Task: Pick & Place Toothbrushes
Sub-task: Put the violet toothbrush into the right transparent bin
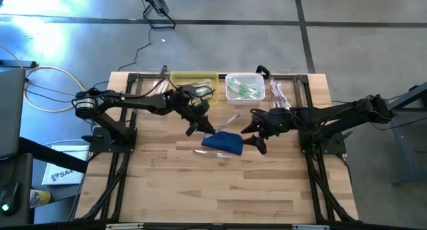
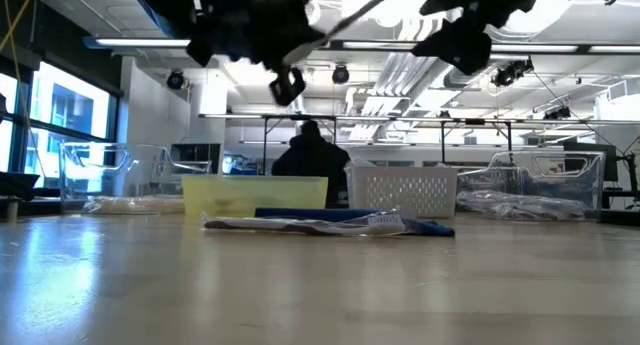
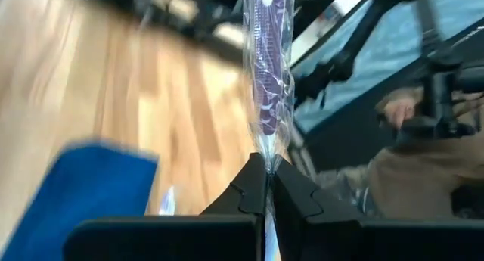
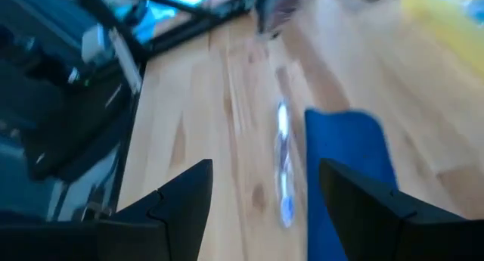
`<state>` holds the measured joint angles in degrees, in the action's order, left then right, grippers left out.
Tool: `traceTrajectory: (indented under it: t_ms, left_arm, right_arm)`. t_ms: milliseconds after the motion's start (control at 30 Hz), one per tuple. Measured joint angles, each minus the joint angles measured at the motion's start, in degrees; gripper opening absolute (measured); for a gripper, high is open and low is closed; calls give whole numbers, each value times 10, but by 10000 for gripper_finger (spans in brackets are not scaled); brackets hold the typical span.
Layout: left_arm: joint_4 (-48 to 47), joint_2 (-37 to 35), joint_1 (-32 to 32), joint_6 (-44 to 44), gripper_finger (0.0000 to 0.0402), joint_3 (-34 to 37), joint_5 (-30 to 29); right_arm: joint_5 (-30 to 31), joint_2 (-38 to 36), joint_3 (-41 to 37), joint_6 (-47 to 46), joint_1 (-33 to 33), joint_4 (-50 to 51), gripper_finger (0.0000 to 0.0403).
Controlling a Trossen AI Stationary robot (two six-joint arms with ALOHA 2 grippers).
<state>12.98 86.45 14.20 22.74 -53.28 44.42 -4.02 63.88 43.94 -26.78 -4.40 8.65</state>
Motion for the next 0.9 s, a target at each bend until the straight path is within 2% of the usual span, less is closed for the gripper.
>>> traceTrajectory:
  t_ms: [100,233,333,433,600,700,900]
  left_arm:
    - [88,0,0,18,0,0,0]
    - [206,0,0,44,0,0,-10]
    - [256,0,0,48,0,0,-11]
    - [262,0,0,48,0,0,-15]
    - [237,0,0,45,0,0,-22]
    - [233,0,-8,37,0,0,-34]
    - [229,0,-27,30,0,0,-48]
  right_arm:
    - [26,0,0,-2,0,-36,234]
    - [50,0,0,-3,0,-144,234]
    - [99,0,0,15,0,-209,234]
    - [146,0,0,46,1,-256,234]
    - [145,1,0,75,0,-336,234]
    - [164,2,0,76,1,-348,234]
    - [165,2,0,75,1,-351,234]
